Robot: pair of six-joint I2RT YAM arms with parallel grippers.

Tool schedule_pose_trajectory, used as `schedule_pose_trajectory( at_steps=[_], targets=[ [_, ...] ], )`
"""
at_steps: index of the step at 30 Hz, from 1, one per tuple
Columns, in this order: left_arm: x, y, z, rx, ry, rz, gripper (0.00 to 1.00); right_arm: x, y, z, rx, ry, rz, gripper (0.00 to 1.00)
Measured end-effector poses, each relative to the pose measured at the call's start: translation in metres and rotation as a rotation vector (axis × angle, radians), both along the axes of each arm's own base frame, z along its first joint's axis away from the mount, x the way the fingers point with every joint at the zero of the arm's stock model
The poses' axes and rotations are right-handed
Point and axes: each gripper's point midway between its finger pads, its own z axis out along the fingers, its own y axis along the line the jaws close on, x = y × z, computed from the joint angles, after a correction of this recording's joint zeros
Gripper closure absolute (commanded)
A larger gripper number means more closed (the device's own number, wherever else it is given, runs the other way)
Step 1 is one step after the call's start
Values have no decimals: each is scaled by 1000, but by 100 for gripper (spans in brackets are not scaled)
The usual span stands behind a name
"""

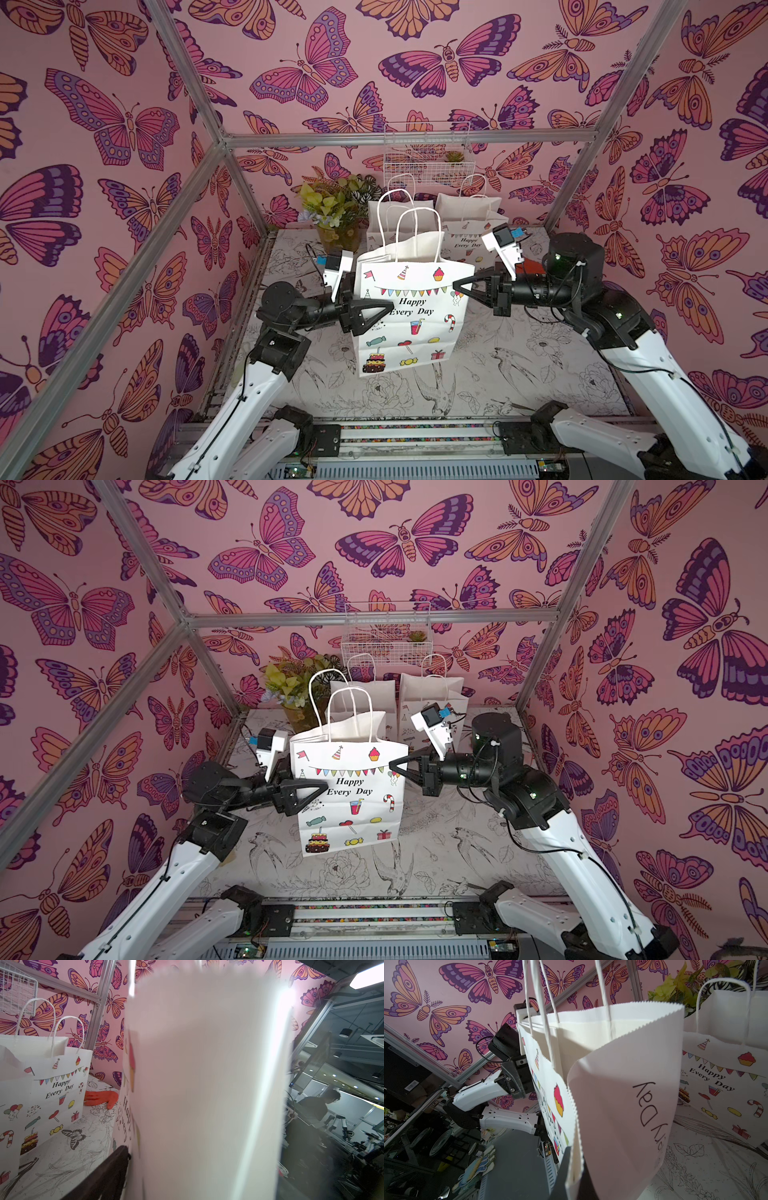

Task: Put away the paper bag
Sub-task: Press the paper bag.

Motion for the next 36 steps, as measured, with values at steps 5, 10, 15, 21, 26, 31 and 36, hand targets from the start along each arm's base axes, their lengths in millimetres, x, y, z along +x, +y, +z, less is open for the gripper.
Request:
schedule_pose_trajectory(
  at_steps=[5, 10, 15, 21, 26, 31, 36],
  targets=[
    [-4, -1, 2, 0, -2, -12, 28, -6, -3, 5, 8, -15, 0, 100],
    [-4, -6, -2, 6, 13, -37, 28, -7, 0, 1, 7, -7, 8, 100],
    [-3, -11, -7, 15, 30, -53, 38, -5, 1, -3, -1, 2, -5, 100],
    [-3, -13, -8, 18, 33, -60, 57, -2, -1, -4, -1, 2, -30, 100],
    [-3, -13, -8, 18, 33, -58, 67, -1, -3, -5, 0, -4, -48, 100],
    [-3, -13, -7, 18, 32, -58, 81, -3, -4, -6, 8, -3, -54, 99],
    [-1, -13, -8, 18, 38, -60, 91, -3, -3, -4, 28, -3, -55, 73]
  ],
)
